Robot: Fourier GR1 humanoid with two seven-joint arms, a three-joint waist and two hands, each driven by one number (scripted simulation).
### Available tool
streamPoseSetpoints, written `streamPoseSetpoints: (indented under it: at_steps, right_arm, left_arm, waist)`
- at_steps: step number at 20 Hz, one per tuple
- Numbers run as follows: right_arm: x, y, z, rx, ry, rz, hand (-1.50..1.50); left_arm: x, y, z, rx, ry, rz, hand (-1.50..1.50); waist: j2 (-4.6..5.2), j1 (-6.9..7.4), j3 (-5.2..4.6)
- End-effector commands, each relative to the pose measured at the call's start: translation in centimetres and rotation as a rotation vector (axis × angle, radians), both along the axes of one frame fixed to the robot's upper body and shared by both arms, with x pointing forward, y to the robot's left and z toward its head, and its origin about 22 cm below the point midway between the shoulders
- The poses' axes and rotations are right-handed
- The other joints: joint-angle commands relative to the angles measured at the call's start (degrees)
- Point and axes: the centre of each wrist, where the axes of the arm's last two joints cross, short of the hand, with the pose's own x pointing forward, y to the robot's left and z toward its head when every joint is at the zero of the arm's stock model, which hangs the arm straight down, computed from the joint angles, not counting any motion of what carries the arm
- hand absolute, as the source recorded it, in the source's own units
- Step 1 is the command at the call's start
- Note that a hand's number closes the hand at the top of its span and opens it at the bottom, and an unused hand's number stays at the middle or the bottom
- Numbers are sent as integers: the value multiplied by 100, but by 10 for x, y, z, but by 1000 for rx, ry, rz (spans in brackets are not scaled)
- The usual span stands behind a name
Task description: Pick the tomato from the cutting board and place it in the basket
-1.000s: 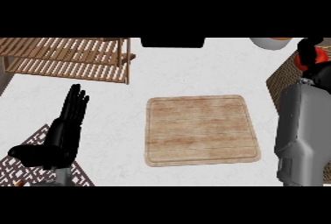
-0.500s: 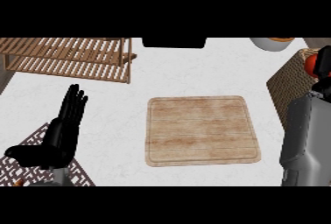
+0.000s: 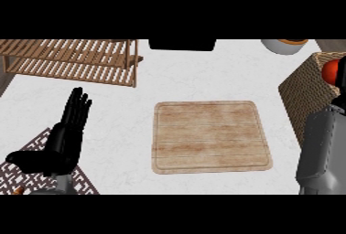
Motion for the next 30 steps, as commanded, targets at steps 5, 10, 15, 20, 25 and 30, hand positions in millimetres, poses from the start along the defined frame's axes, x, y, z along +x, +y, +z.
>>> streamPoseSetpoints:
  at_steps: [5, 10, 15, 20, 25, 30]
  right_arm:
    - [-12, 2, -18, -95, -78, -85, -150]
    - [-23, 2, 14, -242, -92, -154, -150]
    - [-44, 5, 25, -268, -79, -236, -150]
    - [-65, 14, 55, -311, -175, -335, -150]
    - [-108, 27, 65, -335, -274, -304, -150]
    - [-144, 58, 68, -340, -320, -223, -150]
  left_arm:
    - [7, -4, 1, -9, 6, -6, 0]
    - [6, 9, 6, 11, 1, -2, 0]
    - [3, 6, -6, -16, 8, 3, 0]
    - [7, 7, -1, 22, 10, -3, 0]
    - [3, -1, 7, 0, 11, 16, 0]
    - [-1, 1, -2, 6, 10, 14, 0]
  waist:
    - [98, -60, 168]
    - [79, -82, 163]
    - [62, -97, 163]
    - [50, -108, 162]
    - [22, -123, 170]
    - [52, -108, 170]
